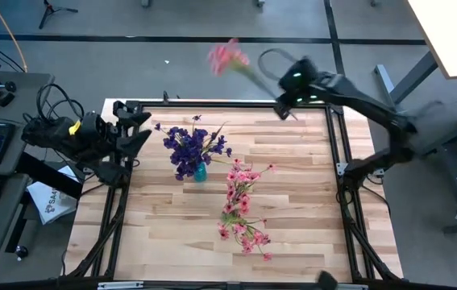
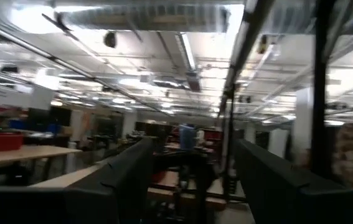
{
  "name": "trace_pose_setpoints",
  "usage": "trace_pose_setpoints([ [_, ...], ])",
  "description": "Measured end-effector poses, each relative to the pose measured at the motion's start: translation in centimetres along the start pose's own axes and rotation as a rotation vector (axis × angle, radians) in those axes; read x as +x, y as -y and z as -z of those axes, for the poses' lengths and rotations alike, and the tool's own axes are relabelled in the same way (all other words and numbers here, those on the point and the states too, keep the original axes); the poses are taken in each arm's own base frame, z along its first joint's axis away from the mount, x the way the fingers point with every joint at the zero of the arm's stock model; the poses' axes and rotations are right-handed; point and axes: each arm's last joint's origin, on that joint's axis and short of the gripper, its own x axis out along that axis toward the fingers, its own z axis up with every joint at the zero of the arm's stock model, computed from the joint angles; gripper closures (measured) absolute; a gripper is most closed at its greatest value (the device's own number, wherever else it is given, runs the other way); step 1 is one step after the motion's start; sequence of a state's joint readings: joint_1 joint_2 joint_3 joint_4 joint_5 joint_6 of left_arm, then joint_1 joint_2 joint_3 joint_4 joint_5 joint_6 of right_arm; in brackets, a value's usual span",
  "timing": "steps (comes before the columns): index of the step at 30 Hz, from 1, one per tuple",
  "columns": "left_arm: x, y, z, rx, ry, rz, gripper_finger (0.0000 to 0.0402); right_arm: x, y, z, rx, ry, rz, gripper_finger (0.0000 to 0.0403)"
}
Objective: Sort flowers into vase by color
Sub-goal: Put the pink flowers into the green crystal vase
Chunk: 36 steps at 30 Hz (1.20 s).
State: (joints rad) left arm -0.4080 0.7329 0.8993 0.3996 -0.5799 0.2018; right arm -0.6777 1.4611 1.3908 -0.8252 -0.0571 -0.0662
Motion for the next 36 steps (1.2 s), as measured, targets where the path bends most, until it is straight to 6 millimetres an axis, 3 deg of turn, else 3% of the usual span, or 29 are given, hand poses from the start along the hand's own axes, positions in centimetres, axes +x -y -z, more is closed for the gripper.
trace_pose_setpoints([
  [5,0.4,-0.2,0.3,0.114,-0.029,-0.129,0.0188,-7.9,-1.4,0.2,0.135,0.28,-0.056,0.0402],
  [8,1.2,-0.2,1.3,0.231,-0.071,-0.188,0.0188,-10.8,-3.6,0.2,0.18,0.424,-0.151,0.0402],
  [11,2.5,-0.4,2.6,0.253,-0.088,-0.178,0.0188,-12.4,-6.3,-0.4,0.181,0.557,-0.253,0.0402],
  [19,5.5,-1.2,5.7,0.027,-0.111,0.077,0.0188,-11.1,-14.6,-3.1,0.07,0.793,-0.521,0.0403],
  [23,6.8,-1.0,5.7,-0.05,-0.112,0.182,0.0188,-9.7,-17.8,-3.8,0.027,0.851,-0.634,0.0403],
  [29,9.1,-0.1,6.2,-0.048,-0.139,0.213,0.0188,-8.3,-21.5,-3.5,-0.017,0.854,-0.776,0.0403],
  [36,11.3,1.2,7.1,-0.057,-0.17,0.228,0.0188,-9.3,-23.7,-2.2,-0.092,0.848,-0.837,0.0403],
])
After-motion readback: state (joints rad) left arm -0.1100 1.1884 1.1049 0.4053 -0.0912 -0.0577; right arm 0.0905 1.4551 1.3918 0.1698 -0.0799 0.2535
